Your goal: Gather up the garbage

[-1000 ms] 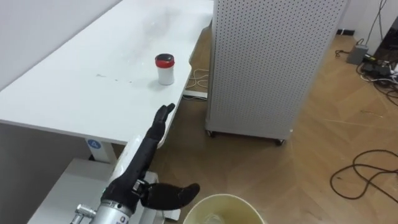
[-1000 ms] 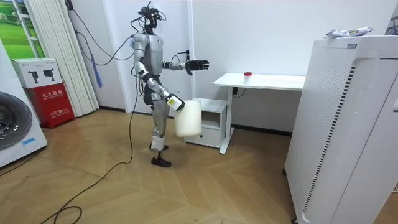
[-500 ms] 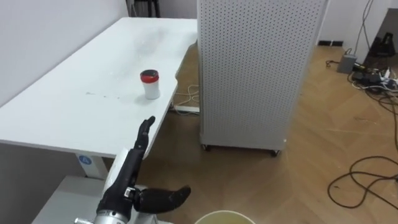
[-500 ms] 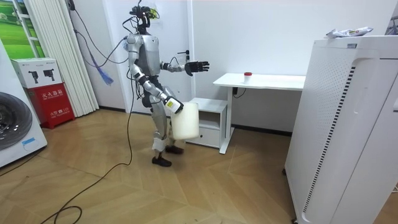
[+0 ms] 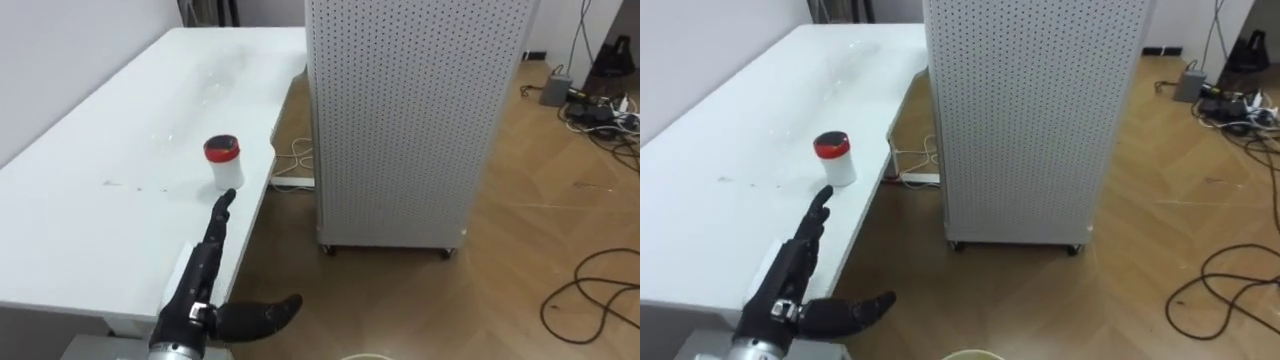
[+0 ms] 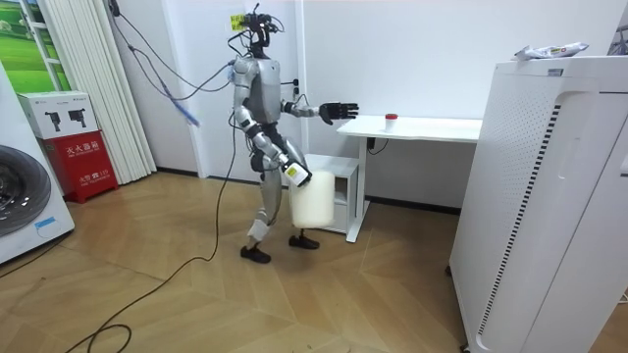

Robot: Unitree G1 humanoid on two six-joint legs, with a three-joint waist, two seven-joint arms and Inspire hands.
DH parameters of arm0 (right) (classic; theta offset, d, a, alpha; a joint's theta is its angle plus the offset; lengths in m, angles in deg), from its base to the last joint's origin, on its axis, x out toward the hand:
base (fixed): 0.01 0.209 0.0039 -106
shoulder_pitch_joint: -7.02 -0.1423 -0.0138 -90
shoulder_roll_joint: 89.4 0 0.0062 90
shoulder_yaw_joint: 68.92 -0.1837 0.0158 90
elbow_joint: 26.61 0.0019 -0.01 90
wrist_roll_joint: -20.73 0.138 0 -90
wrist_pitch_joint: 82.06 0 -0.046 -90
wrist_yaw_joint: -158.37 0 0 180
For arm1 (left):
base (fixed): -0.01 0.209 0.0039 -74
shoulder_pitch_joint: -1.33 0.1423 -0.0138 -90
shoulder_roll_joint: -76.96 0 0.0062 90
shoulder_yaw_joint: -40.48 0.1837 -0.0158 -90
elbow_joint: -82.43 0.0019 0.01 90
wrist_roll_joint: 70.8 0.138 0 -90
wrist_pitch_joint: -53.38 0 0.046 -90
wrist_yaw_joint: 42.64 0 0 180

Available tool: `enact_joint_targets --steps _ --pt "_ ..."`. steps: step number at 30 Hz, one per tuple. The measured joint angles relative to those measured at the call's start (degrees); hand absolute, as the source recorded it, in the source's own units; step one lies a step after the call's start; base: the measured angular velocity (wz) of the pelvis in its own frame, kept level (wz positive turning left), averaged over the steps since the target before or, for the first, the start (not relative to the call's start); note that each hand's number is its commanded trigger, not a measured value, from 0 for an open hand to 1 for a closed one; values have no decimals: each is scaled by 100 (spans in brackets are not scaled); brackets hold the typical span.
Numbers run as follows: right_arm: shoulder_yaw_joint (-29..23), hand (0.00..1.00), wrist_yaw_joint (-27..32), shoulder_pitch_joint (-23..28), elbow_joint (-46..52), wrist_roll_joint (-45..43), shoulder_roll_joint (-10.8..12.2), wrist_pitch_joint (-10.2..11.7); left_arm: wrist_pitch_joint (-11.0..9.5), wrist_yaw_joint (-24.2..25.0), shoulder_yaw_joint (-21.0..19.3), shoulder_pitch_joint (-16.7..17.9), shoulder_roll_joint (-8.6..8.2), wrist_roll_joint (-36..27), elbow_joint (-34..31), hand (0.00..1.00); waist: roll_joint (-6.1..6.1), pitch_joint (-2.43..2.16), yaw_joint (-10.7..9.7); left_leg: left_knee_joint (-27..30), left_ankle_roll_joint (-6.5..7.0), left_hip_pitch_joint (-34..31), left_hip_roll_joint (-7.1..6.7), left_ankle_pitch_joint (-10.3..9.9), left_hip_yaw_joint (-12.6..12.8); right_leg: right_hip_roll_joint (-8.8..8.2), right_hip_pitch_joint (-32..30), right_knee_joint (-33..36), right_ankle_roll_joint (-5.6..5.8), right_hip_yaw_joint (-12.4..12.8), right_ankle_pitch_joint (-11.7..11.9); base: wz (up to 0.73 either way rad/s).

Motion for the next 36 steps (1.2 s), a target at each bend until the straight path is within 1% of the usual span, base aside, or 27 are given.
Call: enact_joint_targets --steps 1,2,3,4,5,6,7,8,9,10,11,12,13,14,15,16,17,18,19,21,22,24,25,29,32,35,36 --pt "-1 100 -8 -2 28 1 10 -1 -3 3 -14 -23 -4 1 0 0 -70 -48 0 92 47 2 -97 -149 29 -108 36 77 73 -21 -92 0" --pt "-2 100 -13 -18 45 0 7 -2 -4 3 -17 -54 -13 8 1 0 -91 -57 3 136 67 11 -123 -218 66 -162 18 233 107 -34 -111 0" --pt "1 100 -44 -89 54 0 2 -2 -15 1 -25 -85 -11 6 1 0 -83 -53 11 248 104 34 -127 -337 110 -254 -124 742 216 -68 -57 -7" --pt "23 100 -51 -109 62 0 16 -2 -17 1 -22 -100 12 5 1 0 -75 -52 -4 353 141 132 -131 -485 153 -354 -259 1250 350 -125 83 -6" --pt "31 100 -48 -112 73 0 21 -2 -26 0 -24 -108 14 -1 1 0 -73 -48 1 403 161 192 -131 -563 177 -387 -319 1525 380 -123 182 0" --pt "46 100 -28 -113 133 4 32 -2 -50 -16 -24 -111 17 -7 -5 0 -55 -37 17 454 190 303 -136 -697 197 -453 -490 2013 403 -134 438 0" --pt "58 100 20 -122 211 3 32 0 -50 -23 -29 -114 20 1 -26 0 -3 -20 23 467 210 392 -133 -803 191 -468 -633 2376 383 -143 773 0" --pt "60 100 28 -134 226 3 28 10 -50 -30 -34 -117 23 4 -42 0 11 -14 19 449 223 447 -124 -847 188 -477 -701 2520 380 -144 944 -4" --pt "56 100 36 -145 226 3 28 15 -50 -54 -39 -125 21 6 -77 0 65 -1 12 370 244 554 -117 -891 144 -464 -834 2765 400 -163 1308 -3" --pt "47 100 48 -160 229 1 26 15 -52 -72 -82 -143 7 6 -105 0 132 -3 16 259 259 627 -95 -907 86 -433 -1008 2858 414 -168 1295 -4" --pt "47 100 47 -183 230 1 26 15 -53 -122 -102 -149 14 8 -116 0 169 5 16 206 261 660 -78 -909 71 -423 -1144 2886 388 -161 1182 0" --pt "45 100 34 -196 230 3 25 15 -53 -173 -150 -159 16 7 -117 0 229 20 -1 88 261 730 -42 -907 44 -371 -1440 2861 299 -169 930 4" --pt "48 100 3 -188 216 3 22 15 -53 -207 -172 -156 18 3 -116 0 279 31 -11 -8 257 832 -4 -905 -11 -285 -1686 2598 259 -167 796 11" --pt "53 100 1 -174 214 3 23 15 -55 -231 -164 -157 19 3 -116 0 289 35 -24 -77 252 900 6 -902 -47 -254 -1752 2359 273 -166 771 26" --pt "59 100 4 -137 207 3 24 16 -60 -259 -160 -156 11 4 -115 0 292 35 -57 -180 236 1022 4 -897 -143 -222 -1790 1691 269 -183 769 41" --pt "57 100 7 -123 188 -24 23 18 -62 -292 -173 -156 9 4 -114 0 284 35 -157 -219 194 1110 -7 -919 -267 -185 -1747 872 279 -162 843 48" --pt "57 100 12 -125 181 -66 22 18 -63 -324 -183 -158 11 5 -113 0 276 37 -194 -219 165 1137 -18 -938 -341 -136 -1724 450 250 -166 1078 62" --pt "54 100 9 -80 176 -86 4 15 -62 -387 -156 -127 0 2 -110 0 308 14 -270 -258 119 1214 9 -955 -500 -98 -1642 269 208 -151 1344 42" --pt "44 100 5 -94 177 -100 -3 15 -66 -406 -164 -120 4 8 -152 0 282 -6 -239 -379 57 1274 56 -930 -538 4 -1526 79 161 -159 1368 29" --pt "26 100 5 -126 178 -85 1 16 -66 -467 -163 -116 5 9 -158 0 257 -8 -157 -528 -6 1356 146 -893 -548 92 -1407 -127 95 -188 1433 -6" --pt "26 100 2 -134 178 -86 -7 17 -66 -525 -157 -89 6 10 -173 0 247 -8 -137 -627 -26 1423 211 -882 -540 174 -1313 -296 74 -189 1482 -8" --pt "17 100 -2 -139 178 -86 -6 17 -65 -565 -164 -13 6 14 -283 0 228 -17 -118 -777 -62 1525 267 -860 -556 272 -1167 -528 45 -225 1524 -2" --pt "-3 100 0 -147 177 -86 -6 16 -65 -564 -163 3 7 7 -380 0 220 -16 -115 -847 -72 1586 292 -854 -559 287 -1092 -640 33 -272 1545 0" --pt "-11 100 -56 -171 175 -97 -21 16 -65 -553 -170 36 6 11 -637 0 205 -23 -136 -1070 -106 1778 302 -832 -659 333 -872 -857 33 -307 1549 5" --pt "-55 100 -136 -168 153 -106 -21 16 -65 -552 -204 152 11 12 -711 0 201 -26 -123 -1251 -117 2016 319 -823 -680 370 -616 -1064 42 -320 1554 2" --pt "-65 100 -209 -167 174 -129 -22 16 -65 -553 -199 243 16 84 -753 0 179 -44 -75 -1317 -119 2119 323 -821 -708 381 -456 -1235 57 -374 1563 6" --pt "-65 100 -218 -171 188 -164 -16 17 -65 -553 -196 242 14 142 -767 0 172 -48 -19 -1319 -119 2120 316 -821 -763 385 -424 -1286 63 -399 1568 11"
